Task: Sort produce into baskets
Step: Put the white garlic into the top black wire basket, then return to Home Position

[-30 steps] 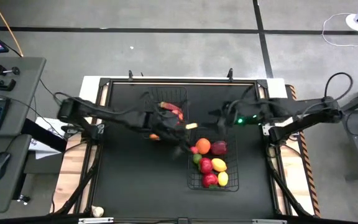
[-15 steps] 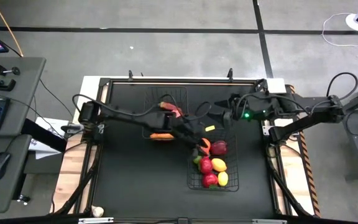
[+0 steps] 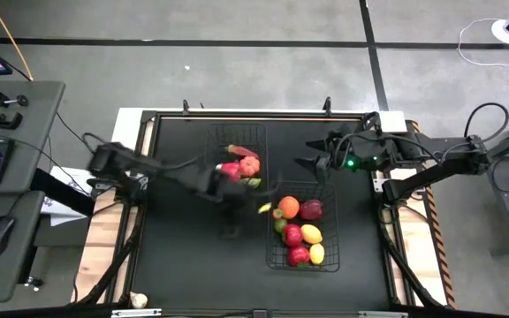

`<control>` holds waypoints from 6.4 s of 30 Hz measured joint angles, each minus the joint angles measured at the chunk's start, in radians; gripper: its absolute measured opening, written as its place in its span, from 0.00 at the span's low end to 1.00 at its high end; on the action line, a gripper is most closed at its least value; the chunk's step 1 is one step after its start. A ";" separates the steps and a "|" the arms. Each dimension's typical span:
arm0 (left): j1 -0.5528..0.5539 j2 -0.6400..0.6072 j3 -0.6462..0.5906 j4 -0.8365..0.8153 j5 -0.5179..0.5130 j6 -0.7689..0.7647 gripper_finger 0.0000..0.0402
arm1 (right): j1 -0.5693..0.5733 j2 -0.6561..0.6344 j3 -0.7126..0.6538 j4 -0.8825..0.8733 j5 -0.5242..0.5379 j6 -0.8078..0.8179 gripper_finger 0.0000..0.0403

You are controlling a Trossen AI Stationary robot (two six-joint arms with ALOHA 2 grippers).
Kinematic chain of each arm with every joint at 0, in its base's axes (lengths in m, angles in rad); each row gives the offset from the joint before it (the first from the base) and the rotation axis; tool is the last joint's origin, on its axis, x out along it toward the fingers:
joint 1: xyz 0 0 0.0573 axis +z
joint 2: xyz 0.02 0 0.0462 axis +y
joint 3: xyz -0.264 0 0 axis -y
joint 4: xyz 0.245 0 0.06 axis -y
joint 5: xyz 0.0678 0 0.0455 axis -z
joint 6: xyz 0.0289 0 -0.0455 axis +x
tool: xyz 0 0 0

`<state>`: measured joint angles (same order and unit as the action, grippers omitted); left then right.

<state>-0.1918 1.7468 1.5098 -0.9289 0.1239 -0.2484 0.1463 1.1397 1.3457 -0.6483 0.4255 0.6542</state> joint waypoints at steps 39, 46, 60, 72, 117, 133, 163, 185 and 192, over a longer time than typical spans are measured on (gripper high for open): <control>-0.737 0.051 -0.378 -0.003 0.590 -0.834 0.77 | 0.257 0.250 0.000 -0.286 -0.048 0.055 0.91; -0.737 0.051 -0.428 0.012 0.546 -0.869 0.77 | 0.276 0.328 0.000 -0.271 -0.030 0.094 0.91; -0.754 0.090 -0.443 0.077 0.610 -0.934 0.77 | 0.277 0.375 0.000 -0.267 -0.024 0.116 0.91; -0.696 0.122 -0.447 -0.020 0.478 -0.893 0.77 | 0.277 0.375 0.000 -0.267 -0.016 0.134 0.91; -0.516 -0.384 -0.808 -0.195 0.025 -1.352 0.77 | 0.272 0.375 0.000 -0.242 -0.010 0.306 0.91; -0.516 -0.381 -0.890 -0.058 -0.020 -1.389 0.77 | 0.272 0.374 0.000 -0.245 -0.006 0.315 0.91; -0.441 -0.562 -0.580 -0.009 -0.305 -1.213 0.20 | 0.273 0.374 0.000 -0.187 -0.011 0.334 0.91; 0.261 -0.499 -0.363 0.319 -0.224 -0.425 0.71 | 0.266 0.362 0.000 -0.161 -0.007 0.333 0.91; 0.094 -0.622 -0.427 0.388 -0.507 -0.387 0.68 | 0.297 0.300 0.000 -0.334 -0.091 0.347 0.91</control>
<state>-0.0980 1.1246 1.0824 -0.5409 -0.3836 -0.6355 0.4435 1.4394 1.3453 -0.9822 0.3343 1.0014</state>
